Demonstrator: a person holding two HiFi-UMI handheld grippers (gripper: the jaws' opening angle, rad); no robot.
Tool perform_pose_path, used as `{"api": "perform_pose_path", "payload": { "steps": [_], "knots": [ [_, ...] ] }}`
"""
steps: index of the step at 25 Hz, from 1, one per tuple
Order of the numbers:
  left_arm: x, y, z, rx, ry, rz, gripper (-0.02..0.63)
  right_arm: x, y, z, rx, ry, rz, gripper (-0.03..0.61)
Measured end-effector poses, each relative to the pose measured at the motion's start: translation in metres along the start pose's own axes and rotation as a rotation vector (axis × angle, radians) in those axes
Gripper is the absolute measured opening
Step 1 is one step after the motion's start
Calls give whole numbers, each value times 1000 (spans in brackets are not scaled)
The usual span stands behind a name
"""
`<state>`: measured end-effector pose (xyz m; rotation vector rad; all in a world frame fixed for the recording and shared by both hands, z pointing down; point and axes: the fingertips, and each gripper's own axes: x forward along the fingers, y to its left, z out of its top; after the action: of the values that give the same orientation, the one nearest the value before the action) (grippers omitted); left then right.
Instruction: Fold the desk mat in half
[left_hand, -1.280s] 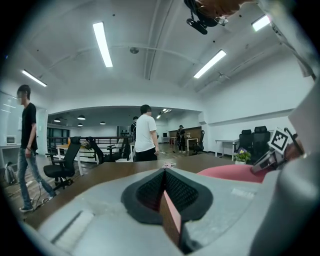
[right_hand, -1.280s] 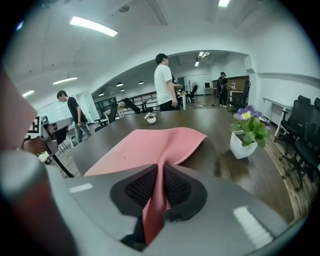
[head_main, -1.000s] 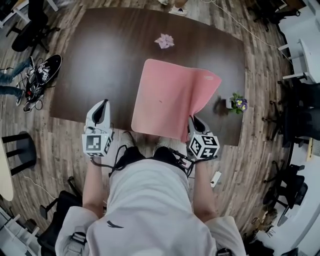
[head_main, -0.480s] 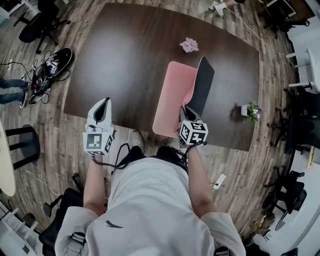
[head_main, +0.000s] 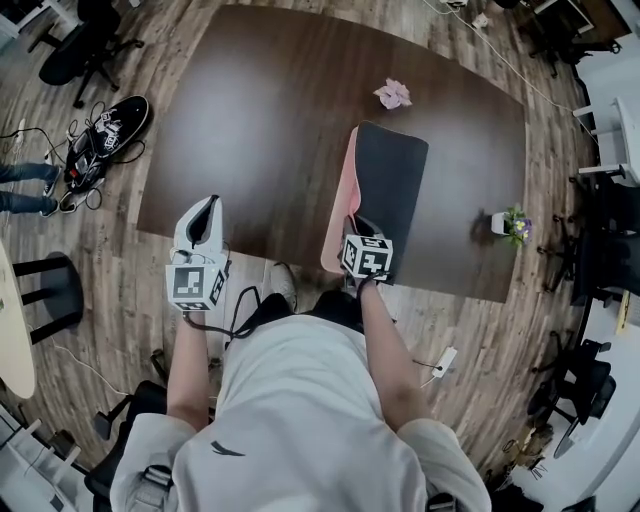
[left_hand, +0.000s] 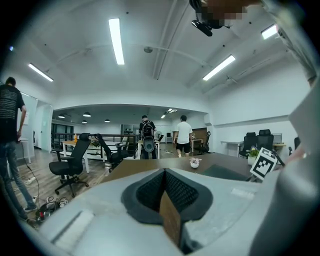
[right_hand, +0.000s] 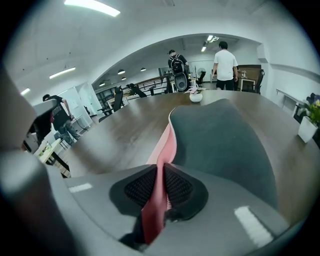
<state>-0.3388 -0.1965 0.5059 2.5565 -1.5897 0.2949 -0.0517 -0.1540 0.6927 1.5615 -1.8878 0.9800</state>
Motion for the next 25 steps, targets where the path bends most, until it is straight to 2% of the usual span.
{"api": "perform_pose_path", "payload": {
  "steps": [4,10,12,13,15,16,17,19,21,23,25],
  "knots": [
    [1,2,-1,-2,-2,0,6,3,7,1,-57,-2,38,102],
    [5,-7,3,-1,-10,-11,6,-9,20,-18,-87,39,104,119],
    [6,-13,5,1,-12,-17,6,-22,34,-21,-105,37,211,133],
    [7,-16,6,3,-11,-21,6,-31,46,-24,-120,33,309,140],
    [8,-25,6,8,-9,-28,6,-51,71,-27,-146,18,506,198],
    [8,-28,6,11,-9,-32,6,-60,75,-28,-164,4,546,203],
    [9,-32,6,13,-8,-36,6,-66,74,-26,-192,-17,544,207],
    [8,-38,6,15,-7,-41,6,-78,61,-16,-255,-90,482,207],
    [8,-47,6,15,-7,-46,6,-94,43,2,-276,-191,419,200],
    [8,-55,7,18,-11,-50,6,-113,19,26,-255,-303,355,146],
    [9,-66,10,21,-17,-56,6,-134,-11,46,-236,-399,266,36]
  ]
}}
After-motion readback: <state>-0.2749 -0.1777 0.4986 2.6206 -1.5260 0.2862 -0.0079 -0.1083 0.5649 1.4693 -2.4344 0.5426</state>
